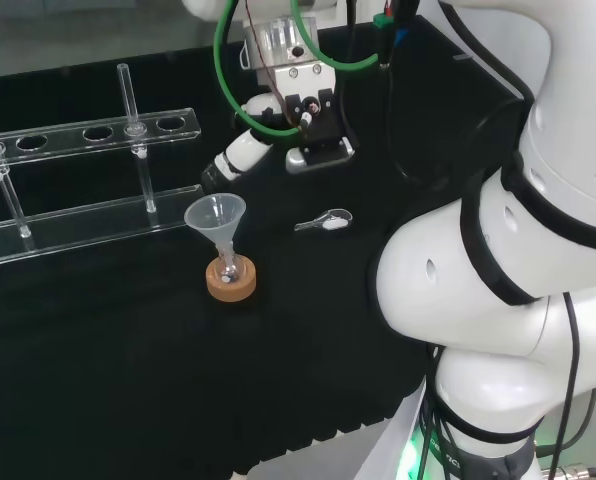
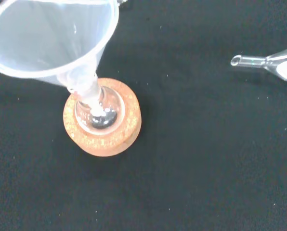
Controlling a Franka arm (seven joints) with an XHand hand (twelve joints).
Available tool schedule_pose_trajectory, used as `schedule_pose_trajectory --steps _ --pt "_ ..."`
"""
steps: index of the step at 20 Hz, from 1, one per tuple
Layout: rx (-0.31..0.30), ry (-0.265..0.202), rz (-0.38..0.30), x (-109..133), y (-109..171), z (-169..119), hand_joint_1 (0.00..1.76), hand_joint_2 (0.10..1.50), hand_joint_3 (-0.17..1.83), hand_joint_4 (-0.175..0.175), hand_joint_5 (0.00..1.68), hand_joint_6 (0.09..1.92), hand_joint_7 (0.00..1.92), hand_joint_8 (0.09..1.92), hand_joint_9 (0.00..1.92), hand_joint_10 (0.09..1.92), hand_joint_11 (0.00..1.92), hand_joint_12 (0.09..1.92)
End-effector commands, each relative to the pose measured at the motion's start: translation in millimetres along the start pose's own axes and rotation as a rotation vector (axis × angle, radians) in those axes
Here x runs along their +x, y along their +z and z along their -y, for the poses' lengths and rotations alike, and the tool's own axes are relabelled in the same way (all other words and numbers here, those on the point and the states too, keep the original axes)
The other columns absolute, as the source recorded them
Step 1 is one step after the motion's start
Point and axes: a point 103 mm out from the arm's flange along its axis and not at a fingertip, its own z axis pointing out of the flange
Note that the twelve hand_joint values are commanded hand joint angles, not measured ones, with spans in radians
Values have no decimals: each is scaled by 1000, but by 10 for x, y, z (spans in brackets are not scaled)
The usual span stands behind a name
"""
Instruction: Pick up the weighing funnel.
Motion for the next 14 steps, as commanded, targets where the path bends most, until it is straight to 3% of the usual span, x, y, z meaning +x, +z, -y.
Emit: schedule_pose_trajectory --steps 1,14 --pt "-10 -12 1 -35 -88 89 377 654 8 -2 0 87 0 87 0 87 0 87" --pt "-70 -21 19 -384 -142 48 427 672 14 -1 0 87 2 87 7 87 0 87"
